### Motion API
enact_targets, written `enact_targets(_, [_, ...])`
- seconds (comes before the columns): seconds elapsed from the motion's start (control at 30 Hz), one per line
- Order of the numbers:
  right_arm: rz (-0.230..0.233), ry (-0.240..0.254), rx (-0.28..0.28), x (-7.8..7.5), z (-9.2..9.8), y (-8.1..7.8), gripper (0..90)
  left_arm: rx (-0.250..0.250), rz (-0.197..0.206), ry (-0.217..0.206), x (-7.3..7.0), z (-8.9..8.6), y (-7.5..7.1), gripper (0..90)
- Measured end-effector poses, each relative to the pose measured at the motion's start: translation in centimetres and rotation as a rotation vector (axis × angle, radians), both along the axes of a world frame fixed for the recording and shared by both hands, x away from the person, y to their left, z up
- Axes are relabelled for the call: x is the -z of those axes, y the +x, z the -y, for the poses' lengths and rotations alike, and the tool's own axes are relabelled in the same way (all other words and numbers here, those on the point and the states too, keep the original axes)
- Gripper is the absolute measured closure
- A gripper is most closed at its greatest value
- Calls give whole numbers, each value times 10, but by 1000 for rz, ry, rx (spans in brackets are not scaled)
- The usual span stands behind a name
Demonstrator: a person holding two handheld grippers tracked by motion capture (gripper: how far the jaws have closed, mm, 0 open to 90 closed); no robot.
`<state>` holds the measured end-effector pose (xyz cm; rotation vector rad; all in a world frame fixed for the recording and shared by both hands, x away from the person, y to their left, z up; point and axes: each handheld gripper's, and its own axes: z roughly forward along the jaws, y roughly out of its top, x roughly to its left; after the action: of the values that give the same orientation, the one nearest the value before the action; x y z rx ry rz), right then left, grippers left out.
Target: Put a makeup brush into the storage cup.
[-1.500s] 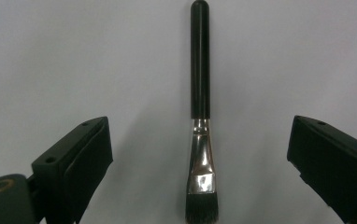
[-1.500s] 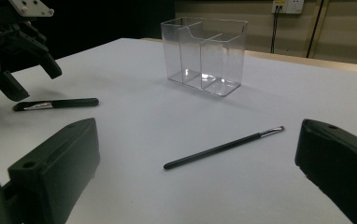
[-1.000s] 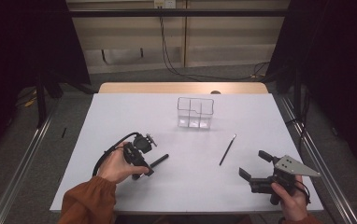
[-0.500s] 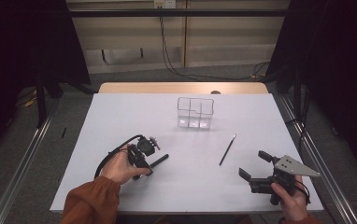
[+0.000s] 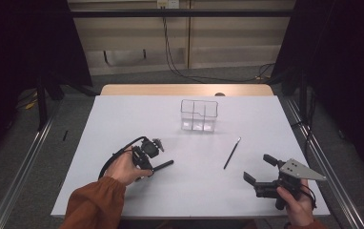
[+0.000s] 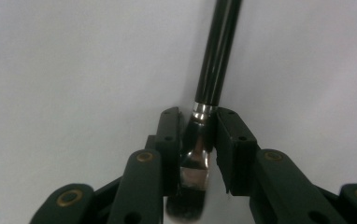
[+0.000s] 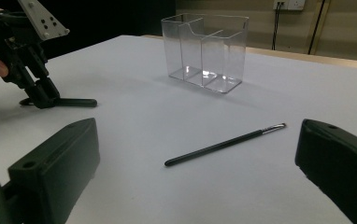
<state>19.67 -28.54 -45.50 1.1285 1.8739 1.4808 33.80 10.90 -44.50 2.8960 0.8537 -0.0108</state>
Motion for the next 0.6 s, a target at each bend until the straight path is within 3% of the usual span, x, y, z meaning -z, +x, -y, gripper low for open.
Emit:
enact_targets(0.23, [-1,-4,0,0,0,0,0,3,-1,1,0,1,0,761])
enact_targets(0.6, [-7,0,3,0,0,1,0,-15,-21,-32,-2,-4,3,764])
